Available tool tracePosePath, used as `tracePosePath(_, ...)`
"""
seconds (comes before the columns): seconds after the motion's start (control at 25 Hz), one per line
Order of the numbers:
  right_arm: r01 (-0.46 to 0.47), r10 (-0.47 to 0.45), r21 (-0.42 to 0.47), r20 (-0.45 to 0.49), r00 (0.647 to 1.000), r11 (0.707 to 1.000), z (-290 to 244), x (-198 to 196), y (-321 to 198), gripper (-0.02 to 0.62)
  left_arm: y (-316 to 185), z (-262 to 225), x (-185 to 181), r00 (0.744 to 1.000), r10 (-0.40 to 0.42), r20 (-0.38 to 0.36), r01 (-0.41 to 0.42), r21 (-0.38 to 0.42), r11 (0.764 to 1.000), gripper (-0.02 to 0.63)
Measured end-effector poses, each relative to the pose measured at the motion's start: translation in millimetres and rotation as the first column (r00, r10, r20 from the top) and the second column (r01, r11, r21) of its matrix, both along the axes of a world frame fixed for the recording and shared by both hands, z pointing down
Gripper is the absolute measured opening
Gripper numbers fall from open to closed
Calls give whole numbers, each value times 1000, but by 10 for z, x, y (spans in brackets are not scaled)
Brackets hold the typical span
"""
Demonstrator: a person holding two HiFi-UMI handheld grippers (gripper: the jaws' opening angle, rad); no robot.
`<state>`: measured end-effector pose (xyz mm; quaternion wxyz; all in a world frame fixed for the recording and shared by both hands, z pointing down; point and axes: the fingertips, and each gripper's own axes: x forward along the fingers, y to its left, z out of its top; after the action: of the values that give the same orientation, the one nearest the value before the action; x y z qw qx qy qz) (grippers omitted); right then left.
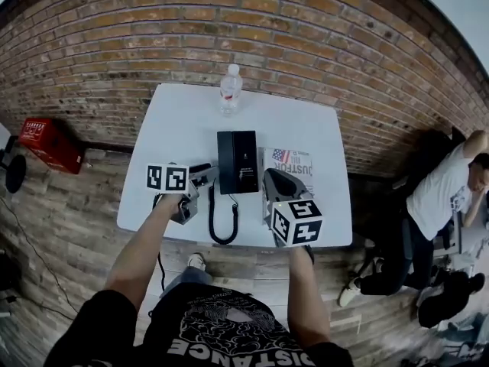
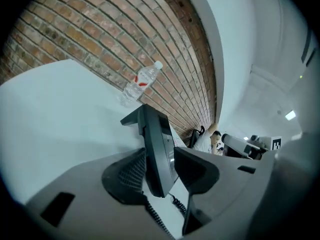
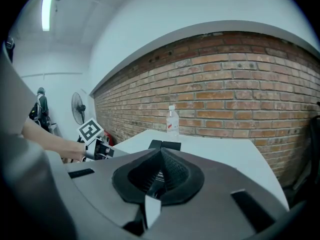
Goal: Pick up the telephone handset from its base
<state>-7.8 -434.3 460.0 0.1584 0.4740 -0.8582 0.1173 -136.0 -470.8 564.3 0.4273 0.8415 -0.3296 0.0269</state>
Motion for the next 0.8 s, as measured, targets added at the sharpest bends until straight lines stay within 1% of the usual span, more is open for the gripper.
tracePosePath(0.12,-46,46,-15,-6,999,999,56,1,-84,-2,-122,112,2,999,37,-32,-38,-39,999,155)
tracePosePath(0.24,-100,99,-29,-17,995,995,113,35,-141,-2,-199,193,76,992,99,-82,-105,-75,992,155)
tracePosePath(0.44,-174,173,-49,-27,985,984,186,61,-217,-2,-324,230,150,971,171,-168,-190,-108,976,155)
tracePosePath(0.56,-213,211,-73,-31,977,974,266,61,-209,-2,-334,224,192,953,218,-210,-246,-116,962,152)
tracePosePath(0.68,-239,236,-89,-38,971,967,316,36,-211,-2,-344,214,228,936,256,-244,-292,-128,948,118)
tracePosePath(0.72,-247,245,-94,-39,969,964,328,34,-204,-2,-341,220,234,932,260,-253,-301,-137,944,84)
tracePosePath(0.8,-265,262,-98,-40,964,959,337,49,-188,-2,-343,232,244,926,258,-274,-309,-163,937,77)
